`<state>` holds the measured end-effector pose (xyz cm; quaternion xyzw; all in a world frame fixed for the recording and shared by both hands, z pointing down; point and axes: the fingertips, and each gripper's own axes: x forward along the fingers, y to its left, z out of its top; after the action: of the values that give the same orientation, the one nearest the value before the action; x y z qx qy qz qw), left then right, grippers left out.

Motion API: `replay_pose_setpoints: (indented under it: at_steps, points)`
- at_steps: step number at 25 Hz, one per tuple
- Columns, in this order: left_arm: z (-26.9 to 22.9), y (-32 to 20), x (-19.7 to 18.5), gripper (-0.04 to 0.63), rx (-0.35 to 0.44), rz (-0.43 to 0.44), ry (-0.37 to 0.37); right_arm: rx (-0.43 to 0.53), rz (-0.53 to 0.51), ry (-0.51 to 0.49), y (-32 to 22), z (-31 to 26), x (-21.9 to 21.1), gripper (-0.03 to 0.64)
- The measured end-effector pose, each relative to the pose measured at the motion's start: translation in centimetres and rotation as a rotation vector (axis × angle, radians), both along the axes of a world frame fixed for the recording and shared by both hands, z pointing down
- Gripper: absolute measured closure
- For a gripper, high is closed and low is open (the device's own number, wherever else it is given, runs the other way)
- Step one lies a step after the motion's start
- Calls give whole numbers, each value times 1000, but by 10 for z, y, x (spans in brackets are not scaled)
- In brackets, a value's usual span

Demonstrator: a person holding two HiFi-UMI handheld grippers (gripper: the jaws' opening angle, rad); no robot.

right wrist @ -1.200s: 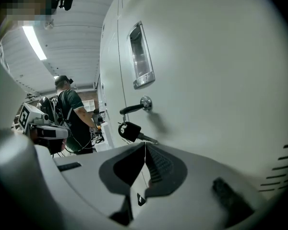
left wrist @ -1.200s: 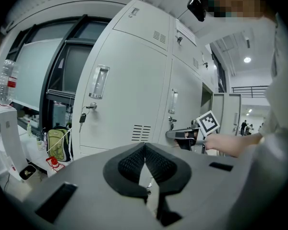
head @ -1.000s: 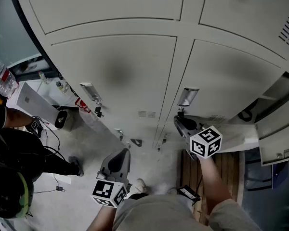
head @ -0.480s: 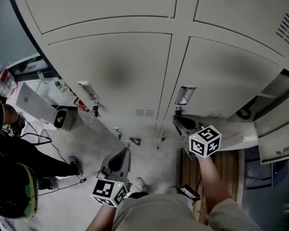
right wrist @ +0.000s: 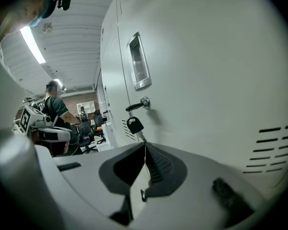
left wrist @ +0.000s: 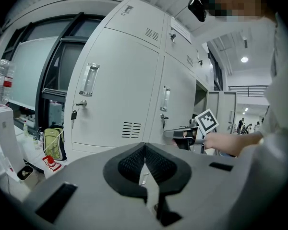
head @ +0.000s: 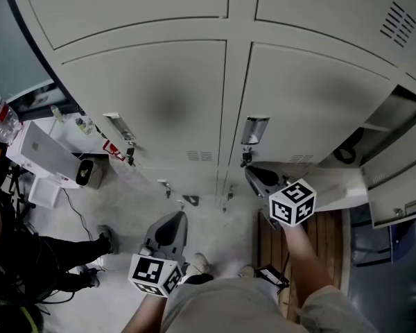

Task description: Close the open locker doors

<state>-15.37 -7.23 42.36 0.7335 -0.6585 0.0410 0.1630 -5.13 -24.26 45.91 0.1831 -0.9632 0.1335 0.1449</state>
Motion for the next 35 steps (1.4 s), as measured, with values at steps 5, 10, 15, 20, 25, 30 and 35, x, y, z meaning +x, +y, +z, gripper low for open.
replay_pose_setpoints:
  at_steps: [5,10,15,20,25,30,35]
  points:
    - [0,2,20,580,0,29,3,-2,-4,-2,14,-2,17,589]
    - [1,1,42,580,1,82,13,-1,7,-2,34,-7,37,589]
    - [-1,-7,58,580,8,198,11,13,88,-23,58,-19,62,589]
    - [-6,-16,81,580,21,366,4,31,235,-38,83,-31,98,589]
    - [-4,-27,126,580,24,510,11,29,392,-21,100,-29,161,589]
    - [-8,-36,187,580,36,605,17,29,511,-25,110,-30,235,589]
    - [-13,-45,259,580,39,646,31,40,568,-11,110,-35,312,589]
